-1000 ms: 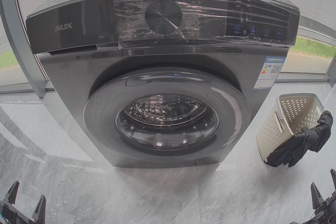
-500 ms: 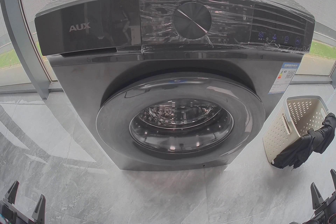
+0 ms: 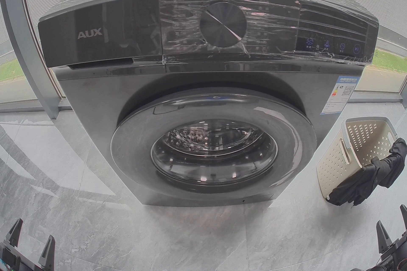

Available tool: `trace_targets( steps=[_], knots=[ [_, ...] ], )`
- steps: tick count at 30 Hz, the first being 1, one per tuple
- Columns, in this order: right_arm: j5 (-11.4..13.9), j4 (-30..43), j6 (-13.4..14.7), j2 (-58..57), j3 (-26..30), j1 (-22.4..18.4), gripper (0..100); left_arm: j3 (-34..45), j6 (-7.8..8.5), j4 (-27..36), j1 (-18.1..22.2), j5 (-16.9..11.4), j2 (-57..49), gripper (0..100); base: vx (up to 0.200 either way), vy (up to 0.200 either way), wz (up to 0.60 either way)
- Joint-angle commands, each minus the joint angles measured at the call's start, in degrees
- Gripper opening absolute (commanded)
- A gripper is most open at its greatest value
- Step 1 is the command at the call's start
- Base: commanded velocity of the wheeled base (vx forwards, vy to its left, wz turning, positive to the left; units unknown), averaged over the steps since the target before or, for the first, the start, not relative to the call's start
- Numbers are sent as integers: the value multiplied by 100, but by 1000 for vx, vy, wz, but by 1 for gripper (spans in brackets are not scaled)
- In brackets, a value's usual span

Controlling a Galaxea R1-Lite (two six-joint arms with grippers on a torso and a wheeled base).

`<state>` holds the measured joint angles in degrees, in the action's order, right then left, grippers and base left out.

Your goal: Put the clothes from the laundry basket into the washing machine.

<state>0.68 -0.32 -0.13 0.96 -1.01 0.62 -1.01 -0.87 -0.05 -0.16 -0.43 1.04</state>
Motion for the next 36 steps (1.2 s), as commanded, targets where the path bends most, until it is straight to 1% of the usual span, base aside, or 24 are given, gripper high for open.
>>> trace_targets(
  steps=[1,10,12,13,14,15,16,17,18,20,22,24,26,28,30,31,33,35,36],
  knots=[
    [11,-3,-22,-52,101,-1,100,101,-1,-4,-2,-1,-104,100,0,0,0],
    [28,-3,-48,-70,101,-1,100,101,-1,-4,-2,-10,-104,100,0,0,0],
    [143,-65,-118,-79,101,-9,100,101,-1,-4,-2,-10,-104,100,0,0,0],
    [257,-170,-136,-96,48,-1,100,101,-1,-4,-2,-10,-104,100,0,0,0],
    [450,-390,-118,-96,-286,8,100,101,7,-4,-2,-10,-104,100,0,0,0],
    [635,-452,-83,-17,-699,26,100,101,7,-4,-2,-10,-104,100,0,0,0],
    [863,-399,-57,115,-1094,43,100,101,7,-4,-2,-19,-104,100,0,0,0],
    [1013,-320,-48,290,-1314,61,100,101,7,-4,-2,-19,-104,100,0,0,0],
    [1285,-153,-57,598,-1516,87,100,101,7,-4,-2,-19,-104,100,0,0,0],
    [1813,-56,-57,1090,-1639,105,100,101,7,-4,-2,-19,-104,100,0,0,0],
    [2358,-83,-48,1582,-1613,96,100,101,7,-4,-2,-19,-104,100,0,0,0],
    [2788,-144,-48,2013,-1595,96,100,101,7,-4,-2,-19,-104,100,0,0,0],
    [3140,-223,-48,2549,-1639,105,100,101,7,-4,-2,-19,-104,100,0,0,0],
    [3359,-452,-74,3103,-1683,105,100,101,7,-4,-2,-19,-104,100,0,0,0],
    [3509,-944,-101,3788,-1701,228,100,101,7,-4,-2,-19,-104,100,0,0,0],
    [3518,-1032,-110,3920,-1701,281,100,101,7,-4,-2,-19,-104,100,0,0,0],
    [3500,-1524,-83,4553,-1727,571,100,101,7,-4,-2,-19,-104,100,0,0,0],
    [3465,-1963,-48,5080,-1771,782,100,101,7,-4,-2,-19,-104,100,0,0,0],
    [3456,-2148,-39,5309,-1780,826,100,101,7,-4,-2,-19,-104,100,0,0,0]
  ],
)
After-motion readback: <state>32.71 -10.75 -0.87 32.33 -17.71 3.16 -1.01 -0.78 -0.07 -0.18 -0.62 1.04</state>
